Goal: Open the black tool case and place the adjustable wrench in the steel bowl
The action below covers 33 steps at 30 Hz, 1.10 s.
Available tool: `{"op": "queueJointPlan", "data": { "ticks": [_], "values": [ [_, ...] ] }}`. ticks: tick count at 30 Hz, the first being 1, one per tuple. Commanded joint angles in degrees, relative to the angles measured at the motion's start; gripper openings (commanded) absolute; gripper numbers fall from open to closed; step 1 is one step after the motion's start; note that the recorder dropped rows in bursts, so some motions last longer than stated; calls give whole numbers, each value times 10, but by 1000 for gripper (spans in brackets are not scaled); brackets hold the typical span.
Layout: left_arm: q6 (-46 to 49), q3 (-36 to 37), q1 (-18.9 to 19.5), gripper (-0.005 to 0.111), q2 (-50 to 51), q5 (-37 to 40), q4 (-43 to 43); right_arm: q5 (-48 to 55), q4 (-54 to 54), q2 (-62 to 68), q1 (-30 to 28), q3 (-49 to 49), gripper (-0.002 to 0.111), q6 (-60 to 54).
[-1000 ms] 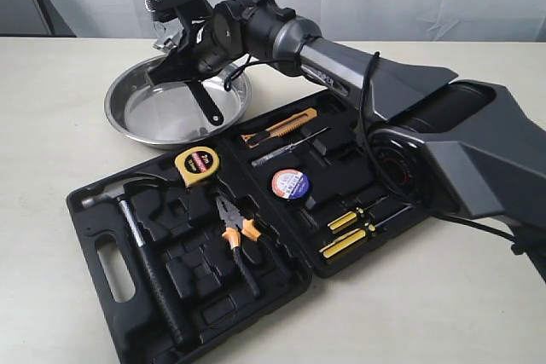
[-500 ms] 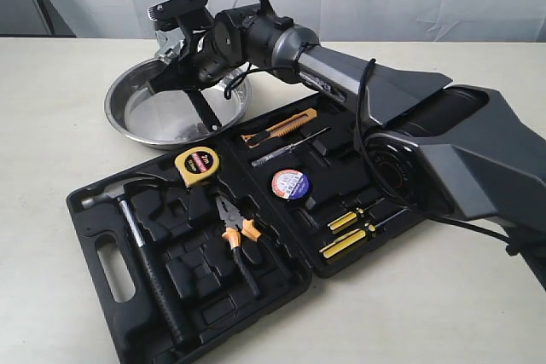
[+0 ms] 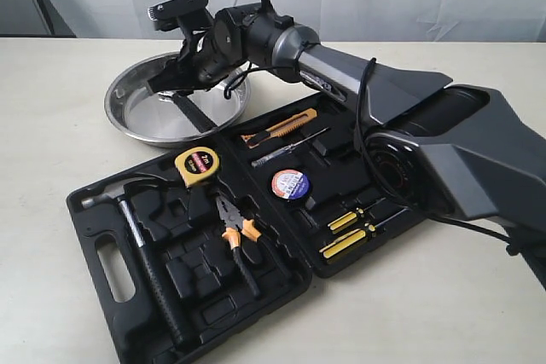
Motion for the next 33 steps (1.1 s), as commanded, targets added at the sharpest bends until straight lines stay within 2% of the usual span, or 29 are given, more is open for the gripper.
{"op": "queueJointPlan", "data": {
  "ticks": [1,5,8,10,11,24,29,33],
  "values": [
    [0,3,-6,0,-3,-1,-1,18,12,-14,2,-4,45,0],
    [0,3,-6,0,-3,-1,-1,79,12,-43,5,-4,43,0],
    [0,3,-6,0,-3,-1,-1,141,12,-65,5,-4,23,-7],
    [0,3,-6,0,-3,-1,-1,181,14,-79,7,-4,3,-22],
    [0,3,-6,0,-3,-1,-1,197,17,-85,9,-4,0,-29],
    [0,3,-6,0,-3,-1,-1,354,27,-213,62,-4,0,-64],
    [0,3,-6,0,-3,-1,-1,354,19,-270,68,3,-1,-60],
    [0,3,-6,0,-3,-1,-1,354,5,-324,68,45,-1,-53]
  ]
}}
